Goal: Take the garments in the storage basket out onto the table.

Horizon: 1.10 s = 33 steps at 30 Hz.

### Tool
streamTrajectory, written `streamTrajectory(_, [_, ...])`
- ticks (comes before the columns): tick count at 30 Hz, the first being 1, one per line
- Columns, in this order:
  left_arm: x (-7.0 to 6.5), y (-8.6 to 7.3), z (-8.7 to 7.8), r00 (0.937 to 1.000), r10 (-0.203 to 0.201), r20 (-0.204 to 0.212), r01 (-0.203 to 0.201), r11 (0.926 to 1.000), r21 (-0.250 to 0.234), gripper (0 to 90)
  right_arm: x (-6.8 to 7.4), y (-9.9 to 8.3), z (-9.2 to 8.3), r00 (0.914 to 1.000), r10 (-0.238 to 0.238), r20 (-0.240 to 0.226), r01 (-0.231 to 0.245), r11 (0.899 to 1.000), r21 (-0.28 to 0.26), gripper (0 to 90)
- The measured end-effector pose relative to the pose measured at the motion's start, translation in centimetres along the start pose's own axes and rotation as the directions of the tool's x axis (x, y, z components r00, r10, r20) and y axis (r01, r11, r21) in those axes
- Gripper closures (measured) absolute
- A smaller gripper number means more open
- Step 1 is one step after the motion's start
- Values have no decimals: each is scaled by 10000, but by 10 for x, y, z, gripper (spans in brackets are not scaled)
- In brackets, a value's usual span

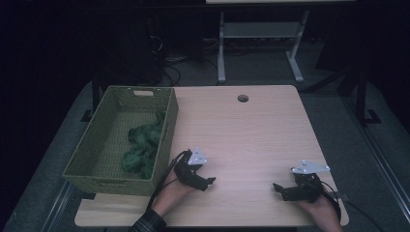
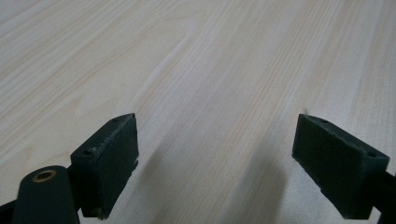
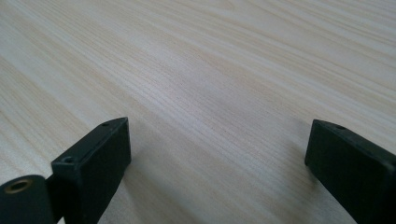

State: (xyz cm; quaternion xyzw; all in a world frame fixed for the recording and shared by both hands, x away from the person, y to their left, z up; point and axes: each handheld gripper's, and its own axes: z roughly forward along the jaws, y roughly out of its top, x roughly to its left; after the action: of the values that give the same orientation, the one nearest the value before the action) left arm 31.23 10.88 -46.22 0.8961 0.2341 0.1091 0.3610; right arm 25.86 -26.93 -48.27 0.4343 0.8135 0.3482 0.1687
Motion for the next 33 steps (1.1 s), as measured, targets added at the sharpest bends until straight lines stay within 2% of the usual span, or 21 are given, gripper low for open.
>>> streamTrajectory(4, [1,4,-3,9999,-89,115,91,9998,-169,138,0,0,0,10000,-1,0,1,10000,-1,67])
streamTrajectory(10, [1,9,-9,9998,1,192,4,9997,-244,138,0,0,0,10000,0,-1,0,10000,-1,67])
streamTrajectory(15, [2,14,-16,9990,-130,430,146,9992,-360,138,0,0,0,10000,1,-3,-1,10000,1,67])
streamTrajectory(21, [2,18,-20,9989,-51,461,67,9994,-343,138,0,0,0,10000,0,-3,0,10000,-2,67])
streamTrajectory(25, [3,21,-23,9982,-227,554,252,9987,-451,138,0,0,0,10000,-1,-4,1,10000,-2,67])
streamTrajectory(28, [4,25,-27,9984,-129,548,151,9991,-398,138,0,0,0,10000,-5,-3,5,10000,-2,67])
streamTrajectory(33, [5,29,-32,9978,-213,635,242,9987,-455,139,0,0,0,10000,1,2,-1,10000,-2,67])
